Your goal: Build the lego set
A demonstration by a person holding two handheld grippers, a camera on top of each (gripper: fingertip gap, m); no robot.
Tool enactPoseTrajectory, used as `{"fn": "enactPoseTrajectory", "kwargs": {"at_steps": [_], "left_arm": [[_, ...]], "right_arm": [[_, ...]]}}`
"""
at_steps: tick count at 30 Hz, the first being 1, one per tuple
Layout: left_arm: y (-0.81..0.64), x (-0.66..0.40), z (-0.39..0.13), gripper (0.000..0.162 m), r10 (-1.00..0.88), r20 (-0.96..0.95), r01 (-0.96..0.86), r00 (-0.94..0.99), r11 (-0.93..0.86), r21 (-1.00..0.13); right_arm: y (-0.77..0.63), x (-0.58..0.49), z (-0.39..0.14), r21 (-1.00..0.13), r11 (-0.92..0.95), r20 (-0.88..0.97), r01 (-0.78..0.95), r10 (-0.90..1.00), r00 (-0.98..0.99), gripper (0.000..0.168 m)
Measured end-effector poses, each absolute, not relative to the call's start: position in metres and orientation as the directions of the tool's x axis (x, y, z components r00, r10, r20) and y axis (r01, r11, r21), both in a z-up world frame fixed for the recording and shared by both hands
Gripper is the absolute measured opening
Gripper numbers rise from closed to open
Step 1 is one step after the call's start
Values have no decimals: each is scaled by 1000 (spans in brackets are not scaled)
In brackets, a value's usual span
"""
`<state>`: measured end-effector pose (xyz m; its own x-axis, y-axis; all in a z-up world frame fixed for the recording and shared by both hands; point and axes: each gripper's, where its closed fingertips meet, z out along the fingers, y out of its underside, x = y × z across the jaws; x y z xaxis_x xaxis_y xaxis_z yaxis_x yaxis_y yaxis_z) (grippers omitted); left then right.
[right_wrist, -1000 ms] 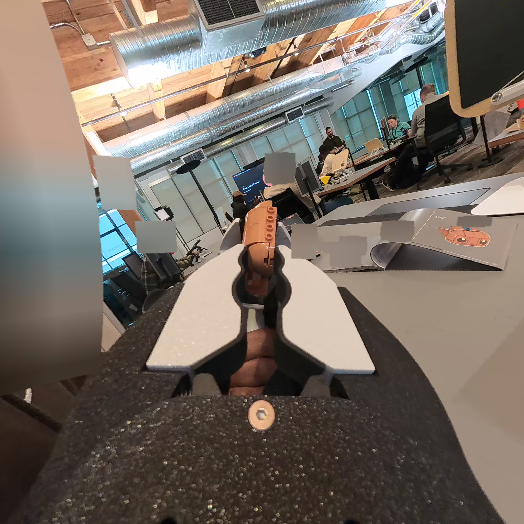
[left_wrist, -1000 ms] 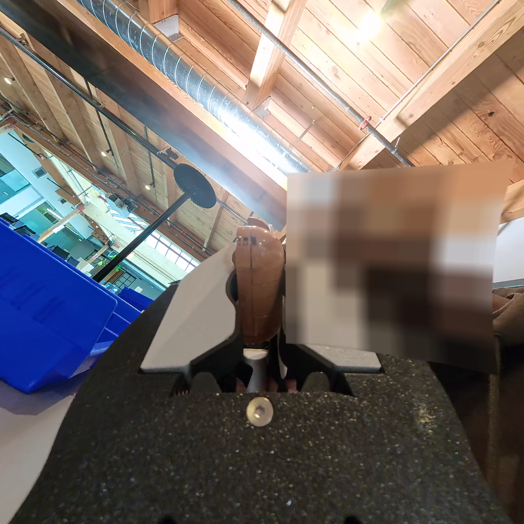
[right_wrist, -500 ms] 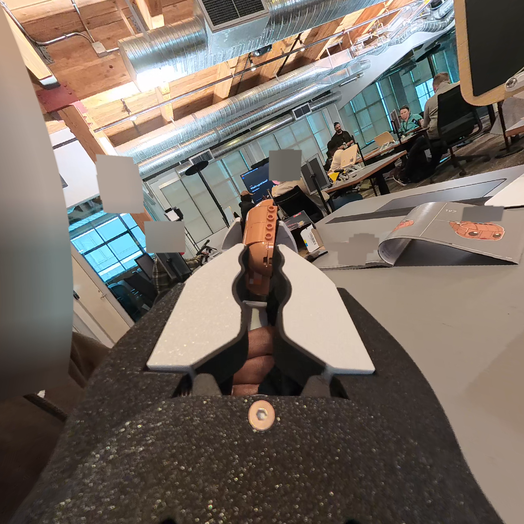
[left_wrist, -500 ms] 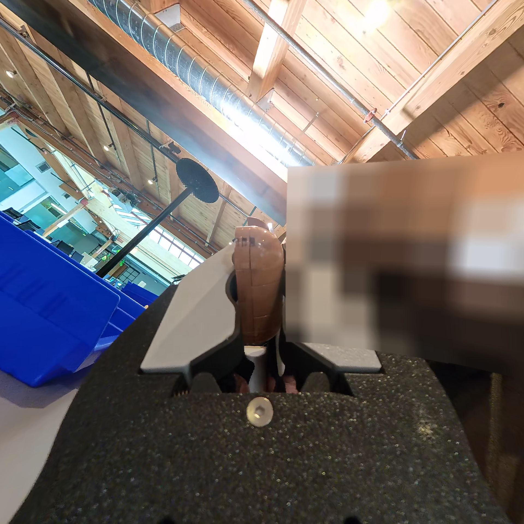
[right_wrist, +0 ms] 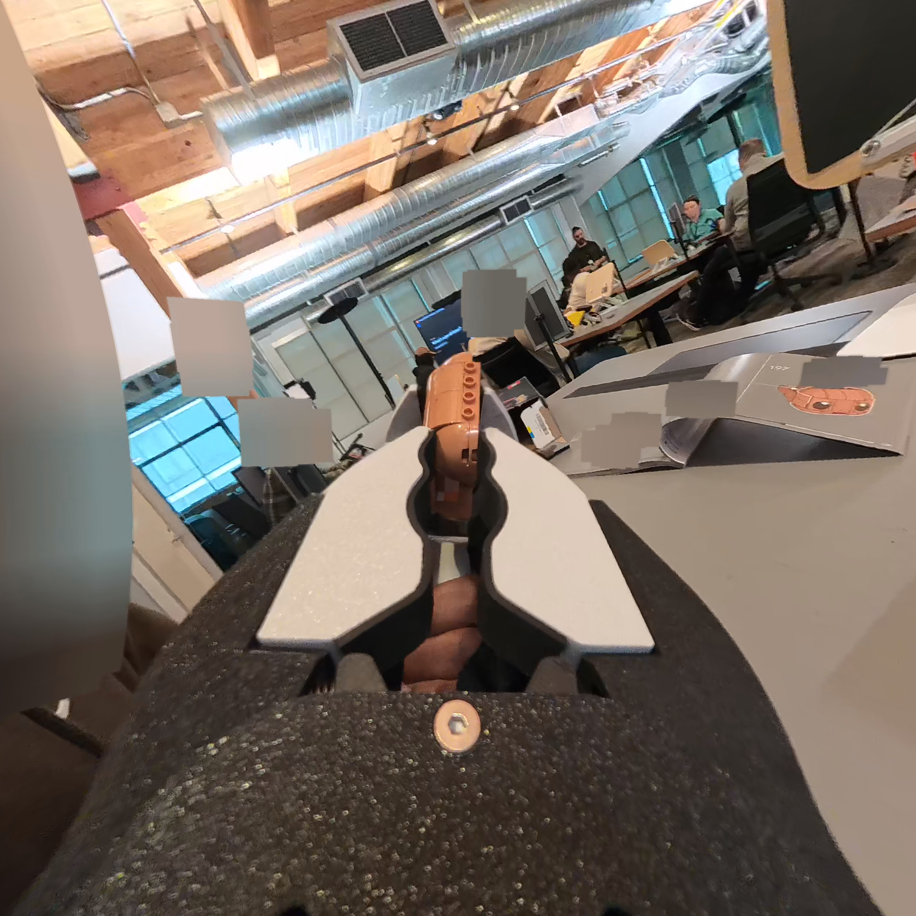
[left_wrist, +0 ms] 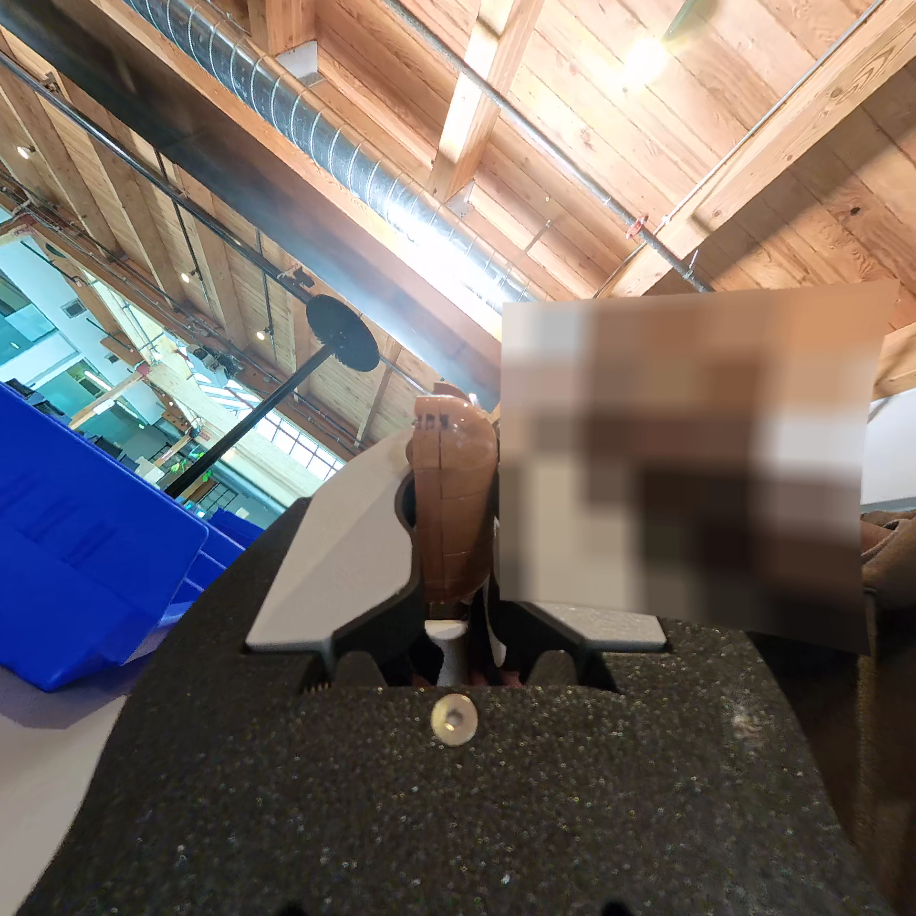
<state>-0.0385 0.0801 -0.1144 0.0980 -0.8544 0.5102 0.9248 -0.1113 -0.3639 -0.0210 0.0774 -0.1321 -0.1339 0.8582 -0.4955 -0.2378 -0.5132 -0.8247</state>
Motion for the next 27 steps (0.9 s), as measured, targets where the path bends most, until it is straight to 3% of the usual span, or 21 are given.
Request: {"fn": "enactPoseTrajectory", "kwargs": {"at_steps": [4,27], "left_arm": [[77,-53,-112,27,-867,494,958,70,-81,-277],[75,-45,-112,27,-868,490,941,84,-93,-326]], "right_arm": [[72,-25,-137,-838,-505,-492,-206,863,-115,18],[68,-23,-137,-838,-508,-488,-201,861,-142,11]]}}
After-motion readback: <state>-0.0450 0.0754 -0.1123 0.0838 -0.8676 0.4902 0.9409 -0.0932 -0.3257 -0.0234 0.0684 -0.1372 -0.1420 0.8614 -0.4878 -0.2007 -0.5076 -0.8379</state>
